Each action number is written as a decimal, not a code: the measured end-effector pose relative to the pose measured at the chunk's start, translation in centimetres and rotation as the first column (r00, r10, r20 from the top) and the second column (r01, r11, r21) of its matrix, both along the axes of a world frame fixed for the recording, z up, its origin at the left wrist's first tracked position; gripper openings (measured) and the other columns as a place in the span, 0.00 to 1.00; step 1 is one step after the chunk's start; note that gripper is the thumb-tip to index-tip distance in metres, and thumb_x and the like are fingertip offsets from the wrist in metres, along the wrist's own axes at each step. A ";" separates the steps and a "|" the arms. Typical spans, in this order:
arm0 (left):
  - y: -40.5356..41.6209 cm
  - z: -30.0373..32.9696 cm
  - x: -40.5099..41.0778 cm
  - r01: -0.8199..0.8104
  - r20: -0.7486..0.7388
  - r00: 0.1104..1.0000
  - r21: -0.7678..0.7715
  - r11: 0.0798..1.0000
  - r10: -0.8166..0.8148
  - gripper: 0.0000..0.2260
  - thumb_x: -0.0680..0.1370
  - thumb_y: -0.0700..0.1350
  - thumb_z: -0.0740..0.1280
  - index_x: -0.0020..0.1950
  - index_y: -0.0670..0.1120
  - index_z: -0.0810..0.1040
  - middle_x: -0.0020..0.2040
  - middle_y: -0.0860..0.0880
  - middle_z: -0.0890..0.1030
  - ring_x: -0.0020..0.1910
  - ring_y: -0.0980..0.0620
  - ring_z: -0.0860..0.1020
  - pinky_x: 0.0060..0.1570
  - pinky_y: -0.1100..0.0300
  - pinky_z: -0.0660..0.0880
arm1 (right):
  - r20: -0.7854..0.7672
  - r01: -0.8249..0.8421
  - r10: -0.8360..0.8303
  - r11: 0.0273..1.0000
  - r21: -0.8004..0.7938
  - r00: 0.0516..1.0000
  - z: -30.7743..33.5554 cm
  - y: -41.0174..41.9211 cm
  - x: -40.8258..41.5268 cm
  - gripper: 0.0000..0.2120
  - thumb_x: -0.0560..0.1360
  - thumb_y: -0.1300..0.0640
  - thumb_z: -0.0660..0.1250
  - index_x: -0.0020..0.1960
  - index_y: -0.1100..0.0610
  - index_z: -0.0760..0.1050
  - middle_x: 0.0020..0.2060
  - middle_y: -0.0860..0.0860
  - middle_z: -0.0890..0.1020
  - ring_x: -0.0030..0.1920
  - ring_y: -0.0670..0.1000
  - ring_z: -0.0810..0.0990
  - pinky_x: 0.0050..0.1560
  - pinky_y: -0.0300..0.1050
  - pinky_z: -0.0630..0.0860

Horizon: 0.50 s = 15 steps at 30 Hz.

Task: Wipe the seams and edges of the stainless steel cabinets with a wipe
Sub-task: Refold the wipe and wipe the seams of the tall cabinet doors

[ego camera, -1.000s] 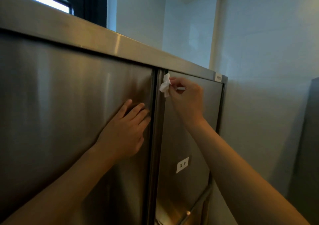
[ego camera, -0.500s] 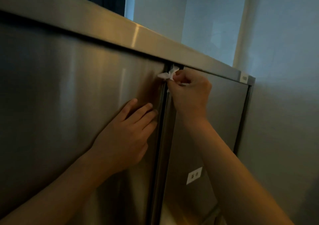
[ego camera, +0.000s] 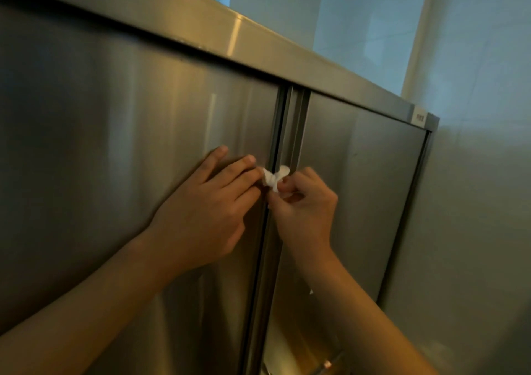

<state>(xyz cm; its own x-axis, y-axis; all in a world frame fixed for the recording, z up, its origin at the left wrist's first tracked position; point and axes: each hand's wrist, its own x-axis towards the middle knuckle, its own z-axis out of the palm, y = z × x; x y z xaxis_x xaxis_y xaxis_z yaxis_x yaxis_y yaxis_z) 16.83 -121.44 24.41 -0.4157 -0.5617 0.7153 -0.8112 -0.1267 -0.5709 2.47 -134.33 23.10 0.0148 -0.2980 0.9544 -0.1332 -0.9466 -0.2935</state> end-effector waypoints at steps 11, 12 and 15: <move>-0.7 -1.2 -0.2 -0.032 -0.021 0.999 0.014 0.999 0.032 0.28 0.73 0.52 0.72 0.72 0.46 0.77 0.77 0.42 0.71 0.80 0.40 0.63 0.78 0.34 0.55 | -0.010 0.033 -0.036 0.979 -0.201 0.999 6.1 0.0 -4.5 0.05 0.73 0.67 0.77 0.47 0.63 0.85 0.50 0.53 0.86 0.49 0.46 0.85 0.49 0.45 0.83; -0.7 -1.2 -0.2 -0.030 -0.020 0.999 0.014 0.999 0.030 0.29 0.73 0.53 0.72 0.73 0.46 0.77 0.78 0.43 0.71 0.80 0.40 0.63 0.78 0.34 0.54 | -0.003 0.064 -0.067 0.963 -0.262 0.998 7.4 -0.4 -4.5 0.05 0.73 0.67 0.77 0.48 0.63 0.85 0.51 0.54 0.86 0.50 0.48 0.86 0.51 0.46 0.83; -0.7 -1.3 -0.1 -0.025 -0.016 1.000 0.016 1.000 0.025 0.29 0.73 0.53 0.72 0.74 0.47 0.76 0.78 0.43 0.71 0.81 0.40 0.62 0.79 0.34 0.52 | -0.019 0.116 -0.136 0.903 -0.413 0.991 10.3 -1.7 -3.4 0.05 0.74 0.68 0.75 0.49 0.65 0.85 0.52 0.56 0.87 0.52 0.52 0.86 0.55 0.47 0.83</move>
